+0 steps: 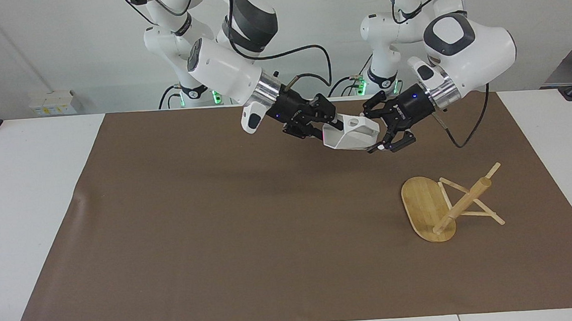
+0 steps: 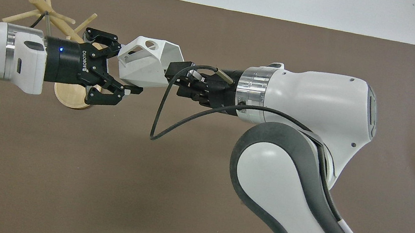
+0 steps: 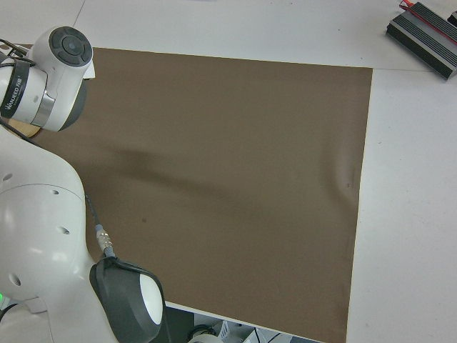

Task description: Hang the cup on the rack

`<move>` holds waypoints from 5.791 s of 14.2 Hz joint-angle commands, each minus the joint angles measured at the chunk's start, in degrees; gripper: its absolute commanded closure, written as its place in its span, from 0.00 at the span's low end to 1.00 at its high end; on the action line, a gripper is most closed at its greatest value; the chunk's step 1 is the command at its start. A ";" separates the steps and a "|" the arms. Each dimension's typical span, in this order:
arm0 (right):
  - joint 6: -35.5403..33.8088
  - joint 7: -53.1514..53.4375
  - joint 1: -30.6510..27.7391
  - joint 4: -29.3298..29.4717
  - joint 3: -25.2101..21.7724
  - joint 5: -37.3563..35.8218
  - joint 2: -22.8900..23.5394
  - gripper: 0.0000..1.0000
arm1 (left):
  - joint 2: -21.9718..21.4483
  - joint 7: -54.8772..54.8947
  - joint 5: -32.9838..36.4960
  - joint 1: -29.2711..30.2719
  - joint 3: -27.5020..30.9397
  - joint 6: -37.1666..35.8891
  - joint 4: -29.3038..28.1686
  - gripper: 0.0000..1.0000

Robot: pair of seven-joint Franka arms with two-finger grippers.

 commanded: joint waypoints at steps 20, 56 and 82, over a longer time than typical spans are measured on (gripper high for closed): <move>-0.39 -6.17 -1.54 -0.99 -8.86 -12.85 -6.76 0.00 | -0.90 -1.59 -0.87 -1.35 0.73 1.72 -0.57 1.00; -22.95 1.03 -1.46 -0.12 -13.09 -46.24 -14.93 0.00 | -8.11 -6.95 2.30 -4.16 0.47 49.95 -23.43 1.00; -35.91 -14.34 -2.25 -1.00 -34.98 -50.74 -18.72 0.00 | -3.01 -28.13 2.12 1.11 0.91 52.70 -21.67 1.00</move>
